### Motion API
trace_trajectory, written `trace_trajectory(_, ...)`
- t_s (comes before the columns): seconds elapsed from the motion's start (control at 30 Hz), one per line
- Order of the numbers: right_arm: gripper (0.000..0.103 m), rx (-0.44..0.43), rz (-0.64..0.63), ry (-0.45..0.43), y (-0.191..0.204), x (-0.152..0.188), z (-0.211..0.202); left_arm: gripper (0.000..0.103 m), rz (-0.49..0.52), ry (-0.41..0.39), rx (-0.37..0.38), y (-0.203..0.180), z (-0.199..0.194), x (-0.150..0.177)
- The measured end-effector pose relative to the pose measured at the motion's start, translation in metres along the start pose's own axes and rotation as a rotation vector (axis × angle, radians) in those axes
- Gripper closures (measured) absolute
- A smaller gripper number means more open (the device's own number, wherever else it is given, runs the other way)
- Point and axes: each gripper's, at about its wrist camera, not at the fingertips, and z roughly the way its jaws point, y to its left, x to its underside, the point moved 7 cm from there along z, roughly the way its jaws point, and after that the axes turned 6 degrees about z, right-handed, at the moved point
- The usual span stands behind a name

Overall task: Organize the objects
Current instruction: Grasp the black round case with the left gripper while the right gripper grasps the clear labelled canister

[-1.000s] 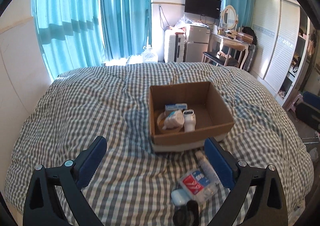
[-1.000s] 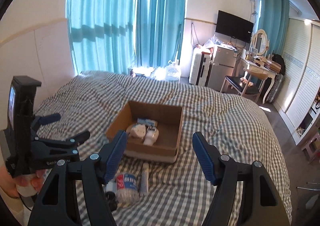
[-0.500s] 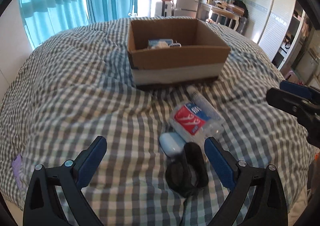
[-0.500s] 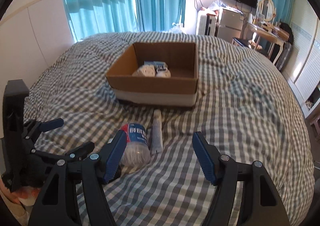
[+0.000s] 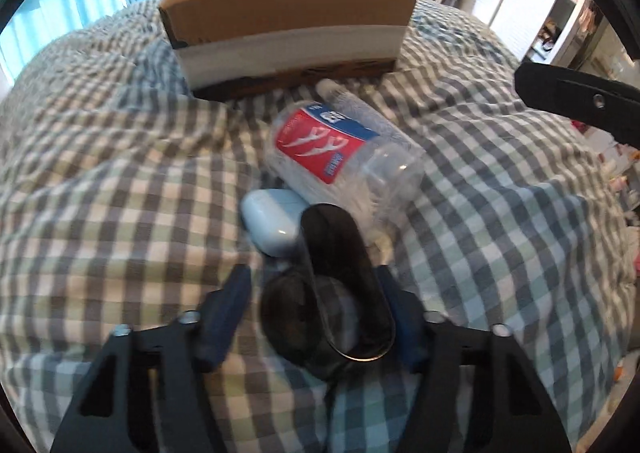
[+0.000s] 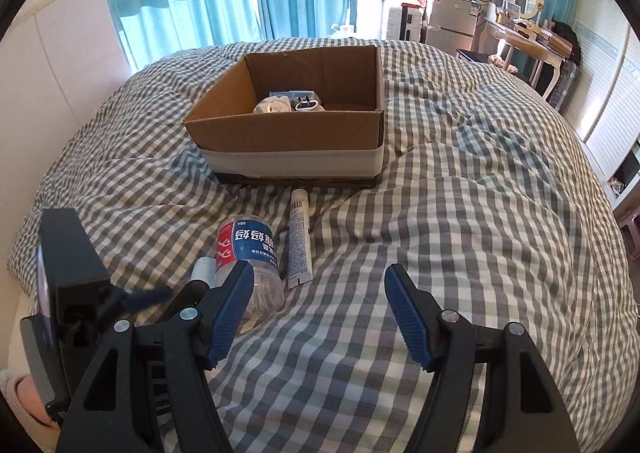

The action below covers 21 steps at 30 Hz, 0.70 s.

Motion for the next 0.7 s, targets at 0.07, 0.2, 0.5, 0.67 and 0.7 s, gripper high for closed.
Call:
trace_trajectory(0.07,0.035,-0.002,0.003,0.002,0.000,0.001,0.001,0.046,0.004,-0.008,-0.015,0.000,-0.003,0.001)
trace_trajectory(0.2,0.035,0.000,0.000,0.011,0.001,0.004,0.004,0.050,0.020,-0.064,-0.040,-0.002,-0.023,-0.005)
trace_trajectory(0.5,0.035,-0.031,-0.006,0.031,0.014,0.003,0.017,0.074,-0.018,-0.191,-0.078,0.025,-0.078,-0.034)
trace_trajectory(0.67,0.035,-0.055,-0.034,0.065,0.033,0.001,0.037,0.074,-0.035,-0.175,-0.075,0.045,-0.074,-0.036)
trace_trajectory(0.7,0.035,-0.055,-0.036,0.070,0.035,0.001,0.041,0.074,-0.046,-0.172,-0.073,0.048,-0.072,-0.035)
